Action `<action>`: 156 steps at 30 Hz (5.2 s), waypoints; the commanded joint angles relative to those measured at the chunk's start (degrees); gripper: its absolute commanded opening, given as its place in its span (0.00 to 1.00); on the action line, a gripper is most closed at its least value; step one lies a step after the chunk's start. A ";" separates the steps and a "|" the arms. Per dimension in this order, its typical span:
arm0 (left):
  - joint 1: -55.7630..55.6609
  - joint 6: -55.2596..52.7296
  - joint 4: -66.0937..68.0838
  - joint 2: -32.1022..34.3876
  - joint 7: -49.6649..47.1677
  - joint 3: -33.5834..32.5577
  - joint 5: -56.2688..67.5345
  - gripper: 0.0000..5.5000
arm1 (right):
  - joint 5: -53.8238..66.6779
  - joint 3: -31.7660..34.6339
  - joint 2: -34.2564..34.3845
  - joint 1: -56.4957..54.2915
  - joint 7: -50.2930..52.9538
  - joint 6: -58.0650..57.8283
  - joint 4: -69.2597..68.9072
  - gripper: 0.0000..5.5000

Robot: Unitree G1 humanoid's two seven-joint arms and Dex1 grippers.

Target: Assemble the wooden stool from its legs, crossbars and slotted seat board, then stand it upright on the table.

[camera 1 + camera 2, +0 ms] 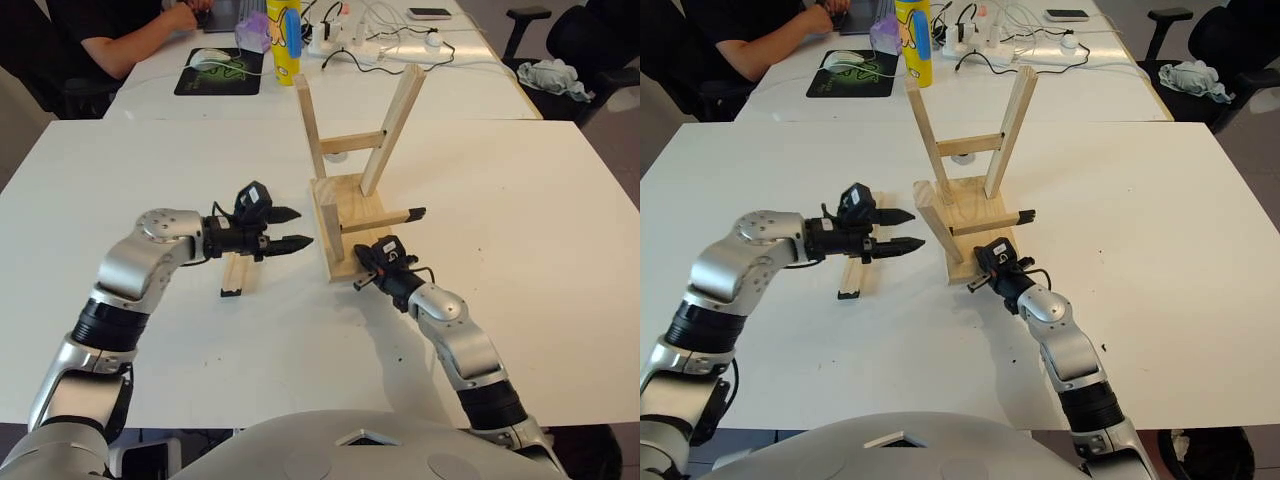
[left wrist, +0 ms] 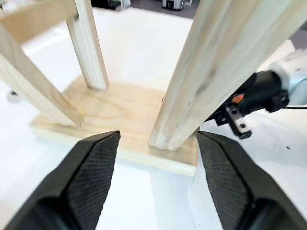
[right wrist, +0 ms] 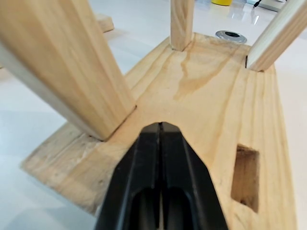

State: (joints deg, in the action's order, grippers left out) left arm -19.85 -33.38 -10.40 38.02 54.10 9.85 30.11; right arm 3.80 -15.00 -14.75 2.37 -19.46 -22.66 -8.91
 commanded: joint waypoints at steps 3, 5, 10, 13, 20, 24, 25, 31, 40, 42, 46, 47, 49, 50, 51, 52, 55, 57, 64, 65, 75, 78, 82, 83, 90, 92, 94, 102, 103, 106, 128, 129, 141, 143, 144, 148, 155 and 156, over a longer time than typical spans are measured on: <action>3.89 -8.34 -8.22 6.74 0.71 -16.62 11.99 0.51 | -0.96 -1.14 -0.93 4.65 -0.45 -5.03 5.43 0.00; -1.46 -11.64 -8.88 4.50 -4.16 -22.00 18.96 0.48 | -1.04 -1.04 -1.11 4.85 -0.53 -4.73 5.69 0.00; -14.78 -14.97 -11.88 -5.08 -19.79 -25.06 35.06 0.34 | -1.01 -1.13 -1.21 4.56 -1.06 -4.61 6.20 0.00; -19.21 -14.35 -13.65 -12.56 -27.21 -20.41 37.62 0.26 | -0.99 -1.31 -1.12 4.25 -1.29 -4.53 6.55 0.00; -18.39 -11.77 -13.74 -18.81 -29.32 -9.10 28.55 0.08 | -1.24 -2.10 -0.59 3.26 -1.74 -4.24 7.65 0.00; -21.47 -11.41 -13.66 -21.06 -29.98 -10.08 30.16 0.01 | -1.27 -2.15 -0.45 3.12 -1.70 -4.01 7.99 0.00; -22.53 -11.29 -13.17 -22.48 -30.91 -11.27 32.42 0.01 | -1.27 -2.15 -0.40 3.14 -1.63 -4.00 7.97 0.00; -24.78 -11.51 -11.47 -23.89 -32.74 -13.63 36.42 0.01 | -1.40 -2.47 -0.03 2.82 -1.56 -3.79 8.47 0.00; -11.01 -8.39 -8.02 -9.54 -20.43 14.69 5.44 0.01 | -1.58 -3.10 0.07 2.14 -1.91 -4.00 8.53 0.00; -12.22 -6.19 -7.36 -11.72 -20.54 11.99 5.62 0.01 | -1.60 -2.90 0.07 2.26 -1.86 -4.06 8.45 0.00; -14.86 -4.07 -7.43 -17.27 -23.14 4.74 9.02 0.01 | -1.61 -2.88 -0.14 2.60 -2.01 -4.02 8.47 0.00; -15.56 -4.18 -8.31 -18.35 -23.86 2.62 10.60 0.01 | -1.61 -2.92 -0.25 2.66 -2.11 -4.09 8.37 0.00; -17.38 -5.34 -10.46 -21.02 -26.15 -2.97 16.90 0.01 | -1.60 -3.03 -0.37 2.78 -2.21 -4.15 8.20 0.00; -19.13 -5.73 -11.38 -23.01 -28.68 -7.20 23.52 0.01 | -1.62 -3.07 -0.40 2.86 -2.22 -4.15 8.18 0.00; -21.14 -5.82 -11.47 -24.78 -31.70 -11.61 31.87 0.01 | -1.59 -3.04 -0.40 3.09 -2.10 -4.19 8.00 0.00; -22.63 -6.17 -11.47 -25.45 -33.72 -14.77 38.16 0.01 | -1.56 -3.03 -0.39 3.24 -2.04 -4.24 7.91 0.00; -21.55 -10.39 -10.64 -22.09 -34.89 -12.95 35.54 0.01 | -1.52 -3.11 -0.43 3.58 -1.98 -4.29 7.74 0.00; -18.48 -12.67 -10.58 -14.01 -32.39 0.14 20.98 0.01 | -1.53 -3.24 -0.47 3.59 -2.09 -4.24 7.83 0.00; -9.75 -9.43 -8.34 -11.10 -29.69 10.37 6.94 0.01 | -1.59 -3.36 -1.03 2.12 -2.95 -4.31 8.48 0.00; -9.99 -7.87 -8.07 -12.38 -30.11 8.16 7.10 0.01 | -1.51 -3.24 -1.07 2.19 -2.88 -4.34 8.34 0.00; -9.93 7.07 -5.99 -19.82 -39.03 -17.04 9.05 0.04 | -1.32 -2.83 -1.21 3.63 -2.58 -3.47 7.90 0.00; -1.66 4.65 -3.57 -15.33 -40.40 -17.37 2.98 0.12 | -1.68 -3.16 -1.66 3.72 -2.74 -3.85 7.58 0.00; 5.68 0.23 -0.55 -14.66 -45.89 -18.58 -3.04 0.23 | -2.26 -4.43 -2.21 3.39 -3.33 -4.40 7.29 0.00; 6.94 -1.55 0.37 -15.70 -47.66 -19.64 -2.92 0.25 | -2.00 -4.26 -2.13 3.22 -3.37 -3.71 7.11 0.00; 20.30 -6.21 -2.64 -20.43 -48.75 -13.93 -6.05 0.26 | 0.24 -1.47 -1.55 2.10 -3.73 1.14 5.86 0.00; 23.02 -7.39 -5.80 -23.12 -50.77 -14.63 -5.69 0.30 | 0.19 -1.50 -1.81 1.24 -4.24 1.39 6.84 0.00; 24.03 -8.45 -8.40 -24.75 -52.61 -15.45 -5.87 0.37 | 0.31 -1.28 -1.90 1.24 -4.39 1.54 7.09 0.00; 23.56 -17.80 -15.60 -28.20 -55.41 -14.65 -4.25 0.57 | 0.75 -1.18 -1.44 2.18 -4.40 1.24 6.71 0.00; 23.40 -18.30 -15.45 -28.12 -55.32 -14.09 -4.74 0.58 | 0.77 -1.31 -1.29 2.21 -4.37 1.14 6.56 0.00; 23.23 -18.57 -14.41 -26.71 -55.09 -11.66 -7.58 0.58 | 0.75 -1.61 -1.01 2.20 -4.41 1.04 6.35 0.00; 25.32 -16.59 -7.80 -26.51 -52.97 -9.20 -15.60 0.58 | 1.62 -1.81 -0.56 1.10 -5.70 1.45 6.95 0.00; 25.67 -16.45 -7.40 -26.64 -52.83 -9.26 -15.68 0.58 | 1.63 -1.83 -0.54 1.02 -5.77 1.44 6.88 0.00; 24.85 -9.76 -1.60 -24.89 -48.51 -13.73 -16.24 0.38 | 5.07 -0.05 -0.13 1.43 -7.26 3.17 -1.61 0.00; 24.19 -7.97 -0.98 -25.19 -48.59 -15.52 -16.05 0.38 | 5.52 -0.18 -0.34 1.20 -7.93 2.41 -2.80 0.04; 23.51 -6.15 -0.82 -25.42 -48.32 -16.64 -15.62 0.38 | 7.02 0.24 -0.79 2.05 -8.96 1.50 -4.53 0.05; 21.00 -0.70 -0.76 -23.03 -46.51 -19.18 -16.29 0.38 | 21.42 4.45 -6.71 7.05 -17.32 -10.21 -16.88 0.17; 13.63 6.15 -3.07 -17.28 -38.99 -24.43 -12.13 0.38 | 66.20 21.32 -23.79 3.03 -30.03 -30.65 -28.21 0.34; 12.07 6.89 -4.57 -17.14 -36.67 -25.87 -8.92 0.38 | 72.10 23.16 -24.27 0.39 -28.53 -30.53 -27.53 0.36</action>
State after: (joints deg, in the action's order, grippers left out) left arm -0.94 -31.35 -10.74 18.77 10.17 -11.05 13.38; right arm 52.18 -1.35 -33.10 10.36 -46.41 -47.27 -32.27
